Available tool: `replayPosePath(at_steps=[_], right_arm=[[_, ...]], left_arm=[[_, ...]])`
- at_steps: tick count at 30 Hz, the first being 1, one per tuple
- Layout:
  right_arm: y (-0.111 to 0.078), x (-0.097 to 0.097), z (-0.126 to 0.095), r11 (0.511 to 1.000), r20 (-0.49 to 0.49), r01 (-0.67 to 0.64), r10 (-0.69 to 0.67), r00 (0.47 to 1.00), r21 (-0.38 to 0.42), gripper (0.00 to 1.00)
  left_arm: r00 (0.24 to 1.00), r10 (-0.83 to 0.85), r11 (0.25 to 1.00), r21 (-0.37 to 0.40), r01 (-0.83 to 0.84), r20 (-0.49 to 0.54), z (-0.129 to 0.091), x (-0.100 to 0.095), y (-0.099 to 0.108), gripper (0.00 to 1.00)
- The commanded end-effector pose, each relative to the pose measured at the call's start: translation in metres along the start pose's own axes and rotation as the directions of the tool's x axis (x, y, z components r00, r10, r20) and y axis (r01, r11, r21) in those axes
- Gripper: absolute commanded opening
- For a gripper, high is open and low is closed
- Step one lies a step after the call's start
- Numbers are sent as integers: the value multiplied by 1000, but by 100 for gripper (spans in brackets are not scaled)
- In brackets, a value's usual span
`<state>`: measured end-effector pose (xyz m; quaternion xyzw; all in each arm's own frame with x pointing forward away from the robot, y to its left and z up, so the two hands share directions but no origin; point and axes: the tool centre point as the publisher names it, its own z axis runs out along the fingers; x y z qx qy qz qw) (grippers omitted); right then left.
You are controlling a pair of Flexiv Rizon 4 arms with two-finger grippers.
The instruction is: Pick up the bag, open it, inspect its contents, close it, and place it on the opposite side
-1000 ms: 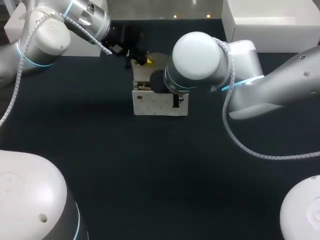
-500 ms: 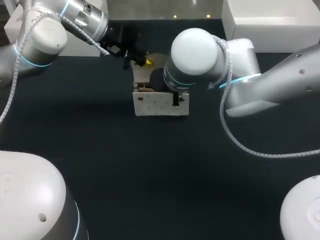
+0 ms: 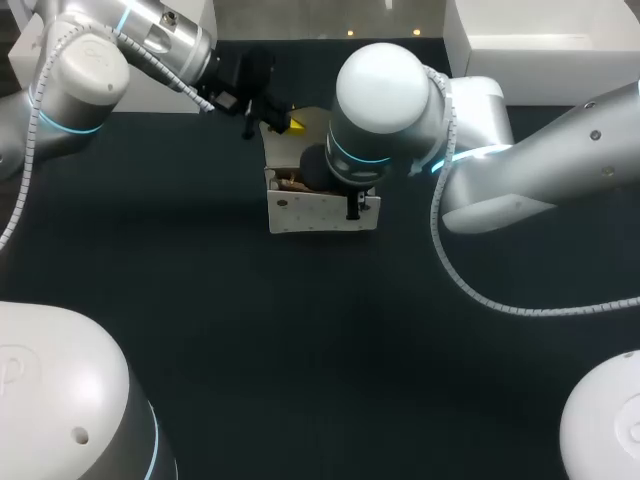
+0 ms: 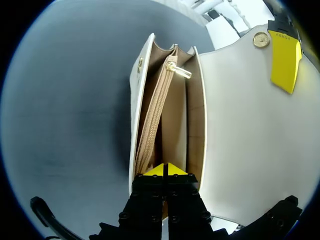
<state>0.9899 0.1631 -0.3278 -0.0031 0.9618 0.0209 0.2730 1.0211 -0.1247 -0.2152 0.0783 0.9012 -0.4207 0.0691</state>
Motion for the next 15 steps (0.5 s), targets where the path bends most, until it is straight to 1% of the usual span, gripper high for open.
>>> replayPosePath(at_steps=[1,2,3,4,15], right_arm=[[-1,6,0,1000,-14,1,-1,1000,12,49],[-2,8,0,1000,-16,2,-2,1000,14,70],[-2,9,0,1000,-17,2,-2,1000,15,97],[-2,9,0,1000,-19,1,-1,1000,15,100],[-3,13,6,1000,-40,-10,11,999,20,100]], left_arm=[[1000,4,1000,7,-4,-8,-1,-3,0,0],[1000,5,1000,9,-5,-9,-1,-3,0,0],[1000,6,1000,12,-6,-12,-1,-3,-1,0],[1000,7,1000,12,-7,-13,-1,-3,-2,0],[999,27,999,22,-27,-33,1,2,-6,0]])
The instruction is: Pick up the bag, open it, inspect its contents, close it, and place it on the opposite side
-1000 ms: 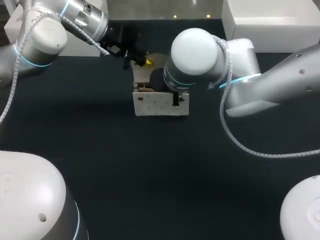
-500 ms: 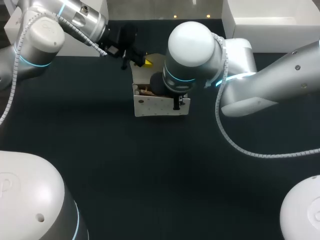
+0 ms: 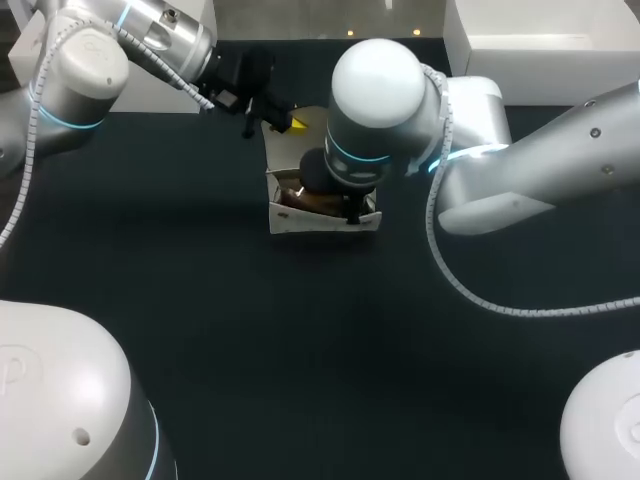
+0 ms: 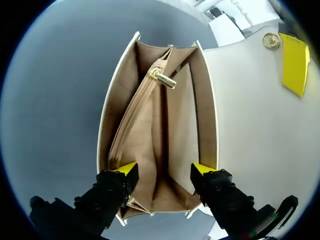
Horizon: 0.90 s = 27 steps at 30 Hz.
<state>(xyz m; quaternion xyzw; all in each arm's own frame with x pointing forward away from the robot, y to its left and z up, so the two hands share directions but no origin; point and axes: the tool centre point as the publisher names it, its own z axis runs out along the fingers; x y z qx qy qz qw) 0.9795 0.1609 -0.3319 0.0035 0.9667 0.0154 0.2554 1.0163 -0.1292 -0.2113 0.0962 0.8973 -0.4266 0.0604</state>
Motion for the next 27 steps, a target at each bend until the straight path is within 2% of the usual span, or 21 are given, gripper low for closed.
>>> replayPosePath(at_steps=[1,27], right_arm=[[0,2,8,1000,-4,-1,1,1000,5,100],[1,-3,9,1000,3,-11,11,1000,2,100]], left_arm=[[1000,3,1000,4,-3,-5,1,-1,1,0],[1000,5,1000,1,-5,-8,2,1,2,0]])
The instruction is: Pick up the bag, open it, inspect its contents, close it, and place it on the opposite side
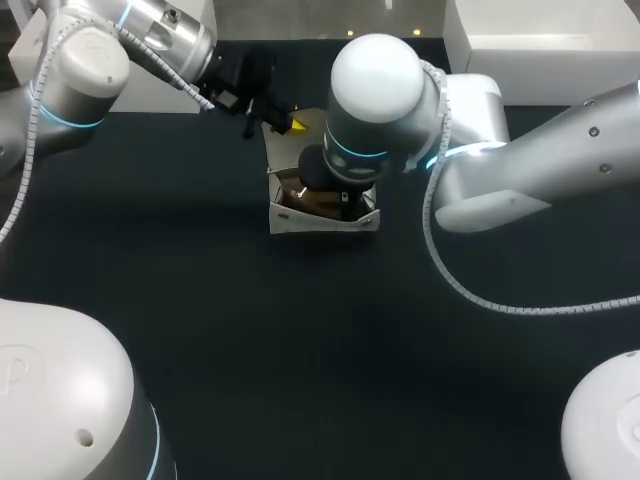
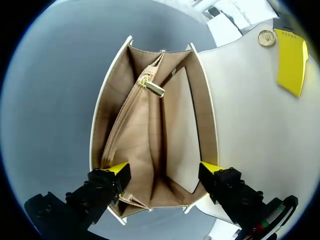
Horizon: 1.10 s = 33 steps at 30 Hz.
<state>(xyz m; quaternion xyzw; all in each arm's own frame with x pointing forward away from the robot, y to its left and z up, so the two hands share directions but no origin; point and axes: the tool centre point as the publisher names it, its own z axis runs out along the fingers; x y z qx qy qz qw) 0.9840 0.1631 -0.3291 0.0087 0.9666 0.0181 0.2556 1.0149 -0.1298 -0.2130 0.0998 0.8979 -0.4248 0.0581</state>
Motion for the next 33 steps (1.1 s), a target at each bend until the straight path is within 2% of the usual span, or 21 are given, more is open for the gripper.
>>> replayPosePath(at_steps=[1,19,22,28,30,33], right_arm=[[-1,2,9,1000,3,1,-1,1000,4,100],[0,-1,6,1000,11,2,-2,1000,3,100],[-1,-4,2,1000,30,-7,7,1000,1,81],[-3,-16,-18,999,98,-31,32,995,-15,64],[-2,-20,-26,999,124,-33,34,992,-17,50],[-2,-25,-37,999,162,-39,42,986,-26,47]], left_arm=[[1000,1,1000,4,-1,0,0,0,1,0],[1000,8,1000,3,-8,2,0,2,0,0],[1000,17,1000,-5,-17,8,1,3,-1,0],[999,17,1000,-25,-16,29,4,2,-1,0],[999,18,999,-35,-17,41,4,0,-1,0],[998,12,999,-47,-10,54,7,-4,3,0]])
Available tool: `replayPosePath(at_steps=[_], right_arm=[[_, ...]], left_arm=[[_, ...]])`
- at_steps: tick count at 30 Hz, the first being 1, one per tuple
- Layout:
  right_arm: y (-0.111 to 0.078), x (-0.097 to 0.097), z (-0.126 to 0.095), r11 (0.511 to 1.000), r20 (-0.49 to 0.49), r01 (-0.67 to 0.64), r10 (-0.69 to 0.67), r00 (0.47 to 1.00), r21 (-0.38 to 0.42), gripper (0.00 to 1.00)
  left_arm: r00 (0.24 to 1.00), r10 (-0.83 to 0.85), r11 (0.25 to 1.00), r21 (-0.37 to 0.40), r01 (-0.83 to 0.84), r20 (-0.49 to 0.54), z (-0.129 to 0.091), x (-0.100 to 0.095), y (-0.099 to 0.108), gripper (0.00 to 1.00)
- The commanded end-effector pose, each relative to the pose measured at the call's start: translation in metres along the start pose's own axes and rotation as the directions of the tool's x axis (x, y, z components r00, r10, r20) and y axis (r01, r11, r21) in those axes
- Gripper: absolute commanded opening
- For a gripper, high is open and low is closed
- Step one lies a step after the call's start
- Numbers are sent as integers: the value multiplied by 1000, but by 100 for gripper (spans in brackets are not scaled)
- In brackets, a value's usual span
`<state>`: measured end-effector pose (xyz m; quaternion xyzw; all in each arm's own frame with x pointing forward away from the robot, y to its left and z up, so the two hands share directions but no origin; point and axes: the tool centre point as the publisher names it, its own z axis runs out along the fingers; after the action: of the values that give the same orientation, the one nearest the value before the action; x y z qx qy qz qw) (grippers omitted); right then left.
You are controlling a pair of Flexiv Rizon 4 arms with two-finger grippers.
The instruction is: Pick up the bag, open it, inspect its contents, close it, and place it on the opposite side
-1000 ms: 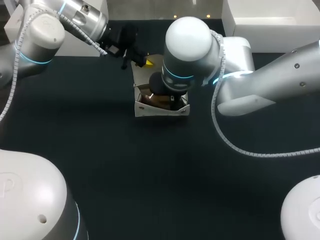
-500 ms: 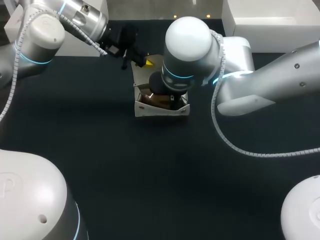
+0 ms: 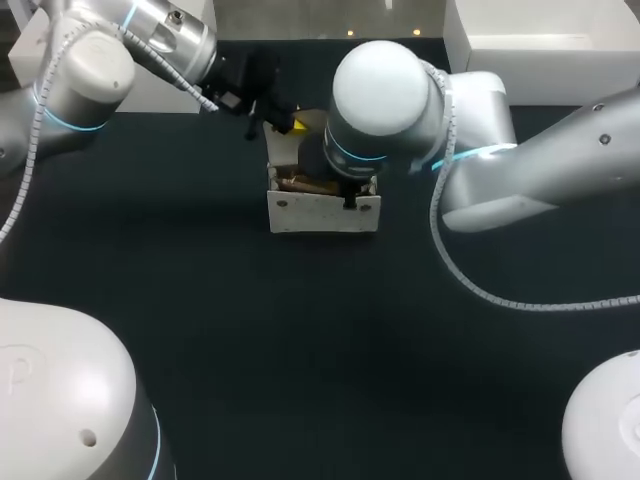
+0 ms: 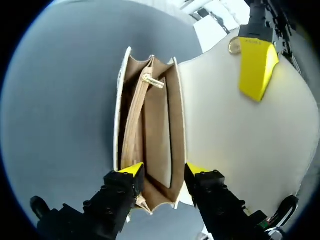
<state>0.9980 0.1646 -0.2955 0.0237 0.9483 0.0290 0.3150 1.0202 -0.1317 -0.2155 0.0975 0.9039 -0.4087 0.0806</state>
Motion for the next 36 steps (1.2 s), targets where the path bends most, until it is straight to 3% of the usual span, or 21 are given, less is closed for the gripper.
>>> replayPosePath(at_steps=[1,8,18,21,29,33,36], right_arm=[[-5,0,-18,1000,50,-12,13,999,-11,47],[-8,-9,-37,999,113,-26,29,993,-28,43],[-10,-5,-50,999,141,-23,28,990,-33,33],[-11,-2,-51,999,142,-21,26,990,-34,25],[-12,2,-53,999,144,-17,22,989,-36,17],[-12,7,-54,999,148,-15,21,989,-42,3],[-12,12,-54,999,147,-15,22,989,-49,0]], left_arm=[[1000,-6,1000,-10,6,17,6,0,2,0],[999,-18,999,-28,19,45,14,-6,12,0],[993,-1,999,-36,5,119,24,-20,25,0],[990,3,999,-38,2,138,28,-27,30,0],[984,0,999,-50,9,179,34,-42,42,0],[979,17,998,-57,-6,201,37,-47,48,0],[975,33,998,-62,-20,219,38,-49,52,0]])
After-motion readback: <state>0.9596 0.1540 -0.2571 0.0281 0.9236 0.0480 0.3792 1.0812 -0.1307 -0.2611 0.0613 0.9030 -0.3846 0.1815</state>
